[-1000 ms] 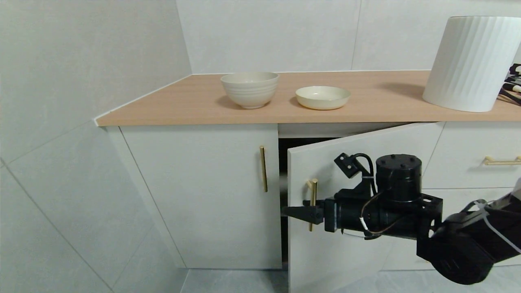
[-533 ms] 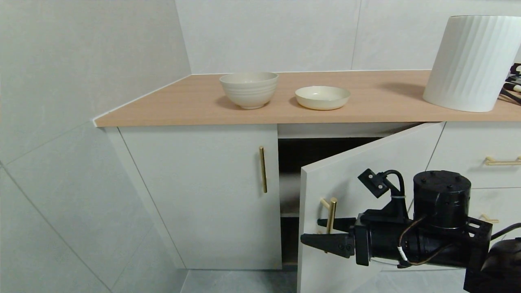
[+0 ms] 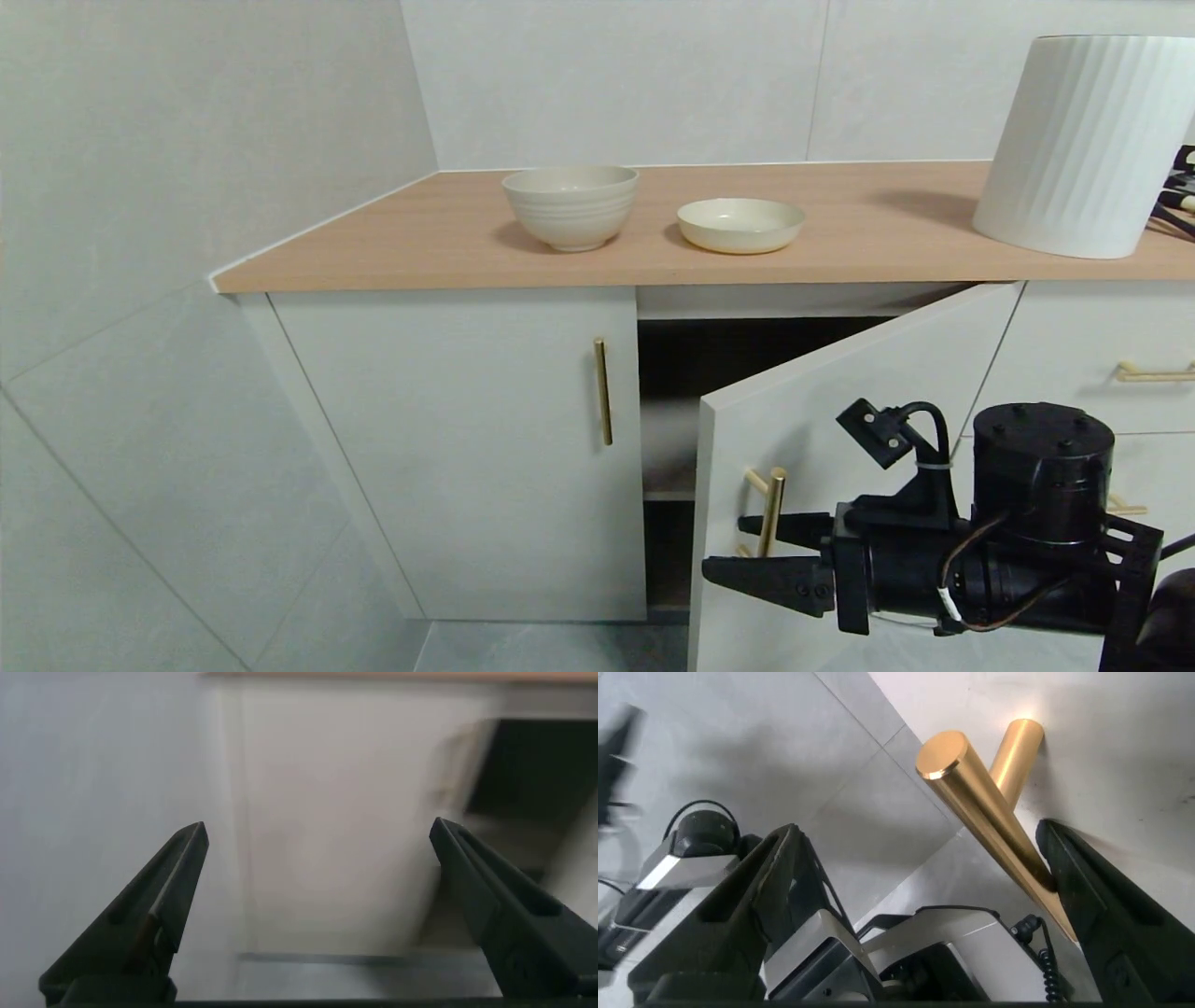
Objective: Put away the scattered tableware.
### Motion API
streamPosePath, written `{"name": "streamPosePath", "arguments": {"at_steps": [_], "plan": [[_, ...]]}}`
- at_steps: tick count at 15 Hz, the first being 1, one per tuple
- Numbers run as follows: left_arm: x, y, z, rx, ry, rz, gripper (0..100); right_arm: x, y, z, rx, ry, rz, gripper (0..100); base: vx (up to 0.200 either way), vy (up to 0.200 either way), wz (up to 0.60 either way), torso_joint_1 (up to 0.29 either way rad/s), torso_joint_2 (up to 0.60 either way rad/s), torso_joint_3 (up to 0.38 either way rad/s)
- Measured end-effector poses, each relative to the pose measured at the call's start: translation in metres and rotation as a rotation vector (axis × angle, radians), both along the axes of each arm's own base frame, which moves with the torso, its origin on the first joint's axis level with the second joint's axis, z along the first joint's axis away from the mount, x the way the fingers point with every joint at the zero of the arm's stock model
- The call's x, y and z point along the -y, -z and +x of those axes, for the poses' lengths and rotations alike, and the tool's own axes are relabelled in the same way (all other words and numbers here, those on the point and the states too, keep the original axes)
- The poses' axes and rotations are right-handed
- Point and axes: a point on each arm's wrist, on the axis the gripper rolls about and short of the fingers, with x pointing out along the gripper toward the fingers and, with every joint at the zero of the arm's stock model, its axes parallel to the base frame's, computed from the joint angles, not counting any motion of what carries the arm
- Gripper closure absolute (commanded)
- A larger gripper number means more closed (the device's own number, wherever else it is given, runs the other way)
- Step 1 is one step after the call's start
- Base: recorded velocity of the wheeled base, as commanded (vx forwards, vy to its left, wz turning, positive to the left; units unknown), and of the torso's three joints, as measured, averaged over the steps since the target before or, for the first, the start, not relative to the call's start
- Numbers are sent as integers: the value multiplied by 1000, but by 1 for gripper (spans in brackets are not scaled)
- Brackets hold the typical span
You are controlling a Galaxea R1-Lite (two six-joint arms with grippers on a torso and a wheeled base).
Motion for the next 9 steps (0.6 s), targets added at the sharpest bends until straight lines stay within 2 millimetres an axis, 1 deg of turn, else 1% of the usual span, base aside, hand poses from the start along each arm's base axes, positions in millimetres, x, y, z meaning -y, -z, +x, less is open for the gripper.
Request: {"name": "streamPosePath", "arguments": {"at_steps": [1, 2, 3, 4, 5, 6, 7, 9], "plan": [[1, -17, 2, -21, 59, 5, 0, 0, 0, 0, -1, -1, 0, 0, 0, 0, 0, 0, 0, 0], [2, -36, 9, -60, 125, 9, 0, 0, 0, -1, -2, -2, 0, 0, 0, 0, 0, 0, 0, 0], [4, -53, 22, -103, 184, 11, 0, 1, 1, -1, -3, -3, -1, 0, 0, 0, 0, 0, 0, 0], [5, -68, 38, -149, 238, 12, 0, 1, 1, -1, -3, -4, -1, 0, 0, 0, 0, 0, 0, 0], [8, -81, 60, -198, 296, 9, 0, 1, 1, -2, -4, -4, -1, 0, 0, 0, 0, 0, 0, 0], [10, -90, 83, -245, 344, 6, 0, 1, 1, -2, -3, -4, -1, 0, 0, 0, 0, 0, 0, 0], [14, -94, 109, -300, 392, 2, 0, 1, 1, -2, -3, -5, -1, 0, 0, 0, 0, 0, 0, 0], [29, -89, 166, -414, 503, 1, 0, 1, 0, -2, -3, -5, -1, 0, 0, 0, 0, 0, 0, 0]]}}
